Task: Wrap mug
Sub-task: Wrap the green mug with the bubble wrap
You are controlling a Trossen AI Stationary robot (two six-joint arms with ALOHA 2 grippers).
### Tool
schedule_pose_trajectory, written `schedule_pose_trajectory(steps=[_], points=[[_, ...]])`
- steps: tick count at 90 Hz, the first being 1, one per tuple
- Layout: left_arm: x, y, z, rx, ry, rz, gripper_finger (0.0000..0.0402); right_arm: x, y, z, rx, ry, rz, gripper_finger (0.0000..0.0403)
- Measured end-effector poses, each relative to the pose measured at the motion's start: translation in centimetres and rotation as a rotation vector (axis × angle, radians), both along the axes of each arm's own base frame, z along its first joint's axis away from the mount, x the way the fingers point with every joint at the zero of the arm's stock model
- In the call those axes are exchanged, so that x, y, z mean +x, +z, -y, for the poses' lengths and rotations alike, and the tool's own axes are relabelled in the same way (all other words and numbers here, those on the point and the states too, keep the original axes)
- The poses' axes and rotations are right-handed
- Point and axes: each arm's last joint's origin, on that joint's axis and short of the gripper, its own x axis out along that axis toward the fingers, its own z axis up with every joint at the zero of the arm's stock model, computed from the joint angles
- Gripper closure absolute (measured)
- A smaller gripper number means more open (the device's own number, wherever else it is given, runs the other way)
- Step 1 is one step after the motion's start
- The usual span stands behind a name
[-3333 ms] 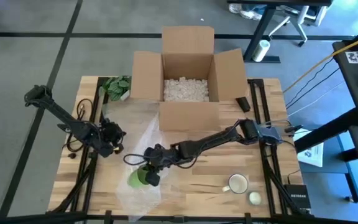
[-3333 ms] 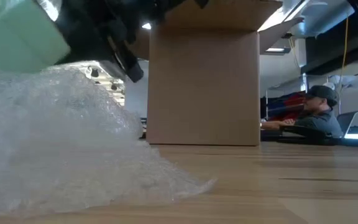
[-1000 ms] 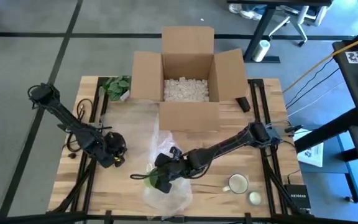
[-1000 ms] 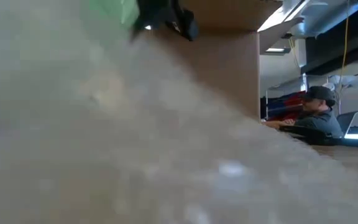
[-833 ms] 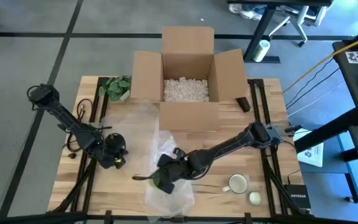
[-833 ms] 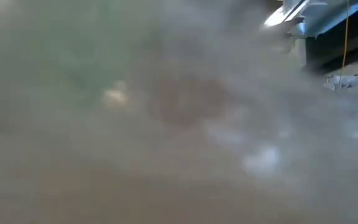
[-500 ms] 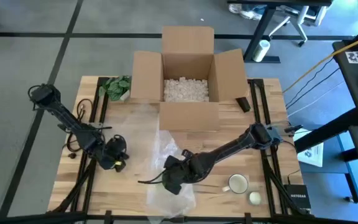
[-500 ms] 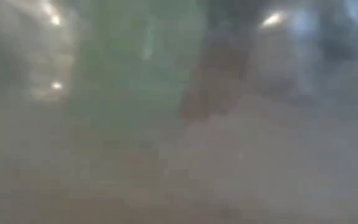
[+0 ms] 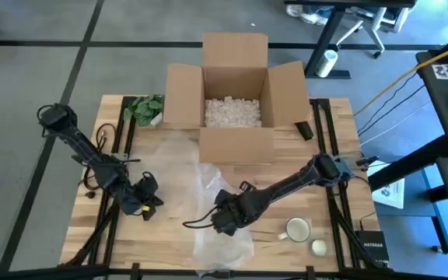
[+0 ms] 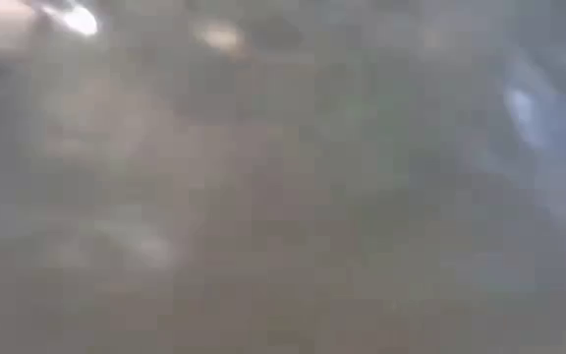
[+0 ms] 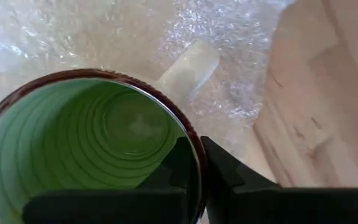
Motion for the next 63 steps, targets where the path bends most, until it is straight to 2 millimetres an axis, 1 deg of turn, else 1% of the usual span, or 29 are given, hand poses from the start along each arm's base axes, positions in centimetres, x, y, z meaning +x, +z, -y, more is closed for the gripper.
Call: schedule_pose_trajectory(steps=[13, 26, 37, 53, 63], points=[[0.4, 0.6, 0.4, -0.036, -0.012, 0.070, 0.0402, -0.5, -0.7, 0.6, -0.048, -0.027, -0.028, 0.0402], [0.5, 0.6, 0.4, -0.037, -0.012, 0.075, 0.0402, -0.6, -0.8, 1.3, -0.110, -0.046, -0.047, 0.0402], [0.4, 0.6, 0.4, -0.047, -0.001, 0.068, 0.0402, -1.0, -0.6, 2.0, -0.187, -0.046, -0.082, 0.0402], [0.7, 1.0, 0.8, -0.093, -0.035, 0.108, 0.0402, -2.2, -0.5, 3.0, -0.344, -0.022, -0.200, 0.0402], [1.0, 1.6, 1.3, -0.104, -0.105, 0.168, 0.0402, -2.5, 0.1, 3.0, -0.343, -0.008, -0.226, 0.0402]])
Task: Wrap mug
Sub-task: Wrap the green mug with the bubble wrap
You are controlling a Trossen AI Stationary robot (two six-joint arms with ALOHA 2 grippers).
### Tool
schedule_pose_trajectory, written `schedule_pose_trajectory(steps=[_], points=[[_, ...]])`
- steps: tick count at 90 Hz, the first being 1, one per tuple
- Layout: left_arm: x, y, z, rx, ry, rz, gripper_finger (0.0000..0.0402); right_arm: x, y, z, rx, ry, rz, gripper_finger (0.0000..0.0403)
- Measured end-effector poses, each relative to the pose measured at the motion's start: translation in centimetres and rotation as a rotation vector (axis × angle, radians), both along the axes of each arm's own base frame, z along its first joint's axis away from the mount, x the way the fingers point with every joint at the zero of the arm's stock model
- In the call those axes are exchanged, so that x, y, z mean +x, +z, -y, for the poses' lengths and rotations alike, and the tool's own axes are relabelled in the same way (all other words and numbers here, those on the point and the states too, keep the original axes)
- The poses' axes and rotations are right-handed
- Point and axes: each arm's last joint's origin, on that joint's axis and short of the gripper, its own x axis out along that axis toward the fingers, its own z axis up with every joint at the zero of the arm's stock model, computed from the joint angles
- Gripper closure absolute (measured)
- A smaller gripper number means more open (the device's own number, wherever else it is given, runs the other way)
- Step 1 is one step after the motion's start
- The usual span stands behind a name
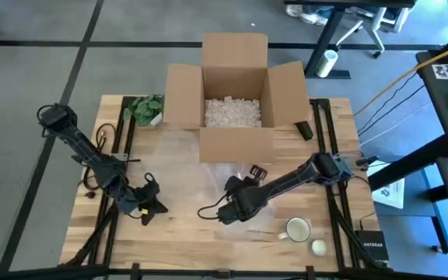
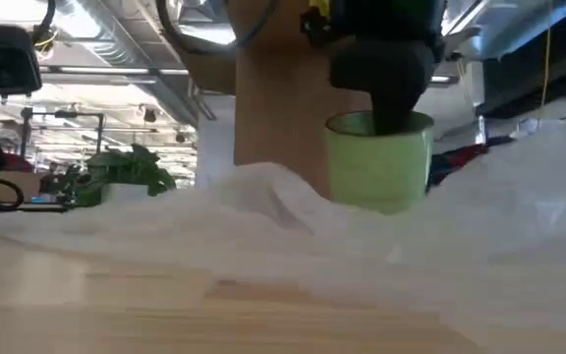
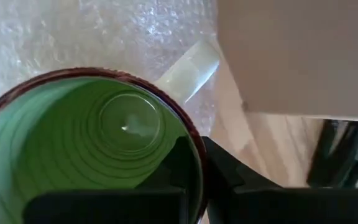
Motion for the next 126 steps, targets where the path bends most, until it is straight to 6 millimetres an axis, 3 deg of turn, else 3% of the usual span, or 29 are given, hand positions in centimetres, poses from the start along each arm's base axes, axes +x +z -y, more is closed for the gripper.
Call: schedule_pose_trajectory(steps=[7, 16, 26, 41, 59, 82, 101, 126], points=[[0.2, 0.4, 0.2, 0.026, -0.054, 0.057, 0.0402, -0.2, 1.5, -0.4, 0.046, 0.021, 0.025, 0.0402], [0.2, 0.2, 0.0, 0.108, -0.062, 0.058, 0.0402, -0.6, 4.8, -0.8, 0.099, 0.039, 0.129, 0.0403], [-0.3, -1.1, -1.4, 0.226, 0.067, -0.059, 0.0402, -0.8, 7.5, -1.1, 0.141, 0.053, 0.218, 0.0403], [-0.9, -2.5, -3.2, 0.312, 0.205, -0.227, 0.0402, 0.8, 9.6, -1.3, 0.204, 0.133, 0.374, 0.0403], [-0.4, -3.1, -2.6, 0.241, 0.176, -0.265, 0.0402, 3.5, 9.7, -0.1, 0.268, 0.204, 0.501, 0.0403], [0.3, -3.0, 0.6, -0.033, 0.016, -0.217, 0.0402, 4.6, 8.7, 1.3, 0.354, 0.198, 0.464, 0.0403], [1.1, -0.3, 2.7, -0.030, -0.091, -0.127, 0.0402, 5.0, 8.2, 1.4, 0.440, 0.216, 0.430, 0.0403], [2.1, 3.8, 3.7, 0.115, -0.194, 0.110, 0.0402, 7.0, 5.9, 1.7, 0.499, 0.244, 0.433, 0.0403]])
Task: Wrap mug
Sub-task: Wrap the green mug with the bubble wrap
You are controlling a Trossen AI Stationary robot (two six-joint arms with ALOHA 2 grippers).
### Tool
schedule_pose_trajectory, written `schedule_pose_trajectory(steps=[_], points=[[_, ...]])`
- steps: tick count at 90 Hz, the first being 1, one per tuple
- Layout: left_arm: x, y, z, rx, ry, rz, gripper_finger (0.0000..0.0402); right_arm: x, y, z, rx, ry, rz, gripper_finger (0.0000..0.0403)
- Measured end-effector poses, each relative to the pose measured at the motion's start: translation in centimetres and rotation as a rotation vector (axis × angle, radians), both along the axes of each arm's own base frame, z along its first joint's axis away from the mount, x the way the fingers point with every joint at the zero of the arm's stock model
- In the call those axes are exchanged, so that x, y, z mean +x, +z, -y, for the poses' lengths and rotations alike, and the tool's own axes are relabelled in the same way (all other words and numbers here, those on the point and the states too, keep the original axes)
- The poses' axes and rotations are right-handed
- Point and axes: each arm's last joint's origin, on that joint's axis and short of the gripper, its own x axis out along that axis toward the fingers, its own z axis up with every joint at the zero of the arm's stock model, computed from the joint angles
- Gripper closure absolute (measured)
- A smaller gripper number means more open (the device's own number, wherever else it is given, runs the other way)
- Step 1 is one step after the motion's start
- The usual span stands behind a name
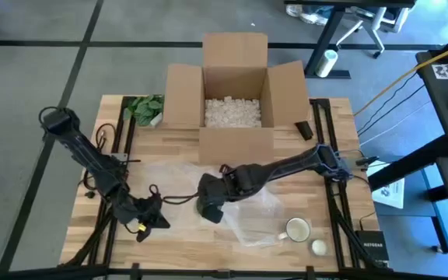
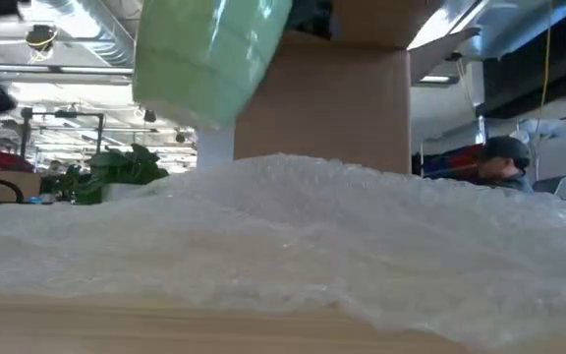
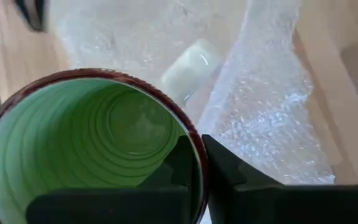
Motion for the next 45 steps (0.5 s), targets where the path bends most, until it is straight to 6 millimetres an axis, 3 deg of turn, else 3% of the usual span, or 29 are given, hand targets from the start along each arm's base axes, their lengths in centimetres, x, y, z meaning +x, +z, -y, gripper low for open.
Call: schedule_pose_trajectory(steps=[9, 26, 45], points=[[-0.1, 0.5, 0.0, 0.011, -0.017, 0.026, 0.0402, 0.0, -1.0, 0.6, -0.030, -0.023, -0.069, 0.0403], [-0.6, 0.7, 0.0, 0.030, -0.011, 0.040, 0.0402, -0.7, -1.0, 1.4, -0.162, -0.105, -0.101, 0.0403], [-1.2, 1.5, 0.2, 0.072, -0.002, 0.120, 0.0402, -0.1, -1.9, 1.7, -0.046, -0.062, -0.144, 0.0403]])
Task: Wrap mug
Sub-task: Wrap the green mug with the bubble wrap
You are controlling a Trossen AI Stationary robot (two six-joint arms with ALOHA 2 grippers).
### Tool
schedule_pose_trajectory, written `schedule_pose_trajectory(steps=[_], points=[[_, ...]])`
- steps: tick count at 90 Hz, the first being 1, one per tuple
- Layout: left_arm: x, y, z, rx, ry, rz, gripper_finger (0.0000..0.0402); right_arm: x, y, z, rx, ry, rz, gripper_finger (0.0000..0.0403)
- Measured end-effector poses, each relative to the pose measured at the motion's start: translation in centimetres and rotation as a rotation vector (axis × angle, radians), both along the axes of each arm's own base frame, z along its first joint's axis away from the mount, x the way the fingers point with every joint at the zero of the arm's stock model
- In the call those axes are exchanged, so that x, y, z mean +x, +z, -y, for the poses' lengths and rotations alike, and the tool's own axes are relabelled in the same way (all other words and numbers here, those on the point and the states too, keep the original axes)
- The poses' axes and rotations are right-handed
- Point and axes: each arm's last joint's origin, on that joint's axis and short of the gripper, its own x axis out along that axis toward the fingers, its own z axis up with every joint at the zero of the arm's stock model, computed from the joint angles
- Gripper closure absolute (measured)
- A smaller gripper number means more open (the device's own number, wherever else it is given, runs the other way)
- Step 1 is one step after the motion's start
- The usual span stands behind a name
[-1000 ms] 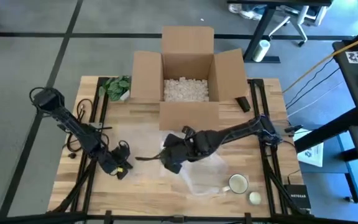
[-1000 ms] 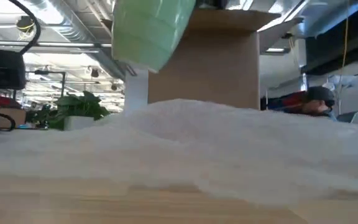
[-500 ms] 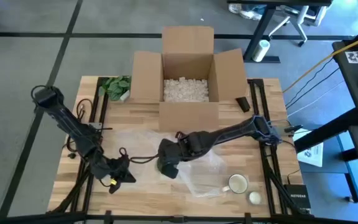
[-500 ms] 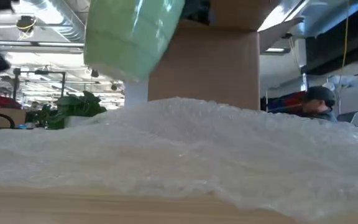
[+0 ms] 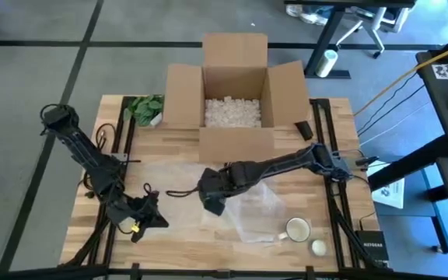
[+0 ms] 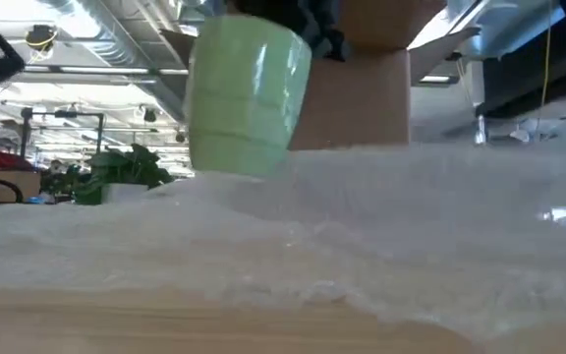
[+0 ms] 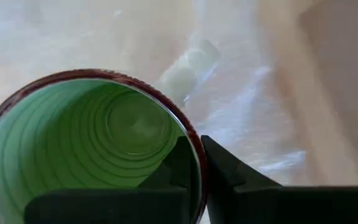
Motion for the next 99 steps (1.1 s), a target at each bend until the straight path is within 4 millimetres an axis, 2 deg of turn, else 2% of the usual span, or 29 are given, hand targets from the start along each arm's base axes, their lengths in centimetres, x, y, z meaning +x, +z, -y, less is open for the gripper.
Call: schedule_pose_trajectory(steps=[22, 36, 50, 79, 90, 99], points=[[-0.9, 2.1, 1.1, -0.023, -0.094, 0.190, 0.0402, 0.5, -1.3, 1.4, -0.009, -0.028, -0.054, 0.0403], [-1.3, 2.4, 1.4, -0.010, -0.101, 0.229, 0.0402, 1.0, -3.0, 2.2, 0.050, -0.046, -0.113, 0.0400], [-1.5, 2.4, 1.5, -0.005, -0.105, 0.226, 0.0402, 1.3, -3.0, 2.7, 0.142, -0.038, -0.123, 0.0376], [-1.5, 2.3, 1.5, 0.023, -0.118, 0.232, 0.0402, 1.4, -2.8, 2.7, 0.142, -0.014, -0.111, 0.0291], [-1.5, 2.3, 1.5, 0.036, -0.122, 0.235, 0.0402, 1.2, -2.5, 2.7, 0.132, -0.014, -0.105, 0.0275], [-1.5, 2.3, 1.5, 0.038, -0.122, 0.236, 0.0402, 0.9, -1.3, 2.9, 0.095, -0.021, -0.100, 0.0270]])
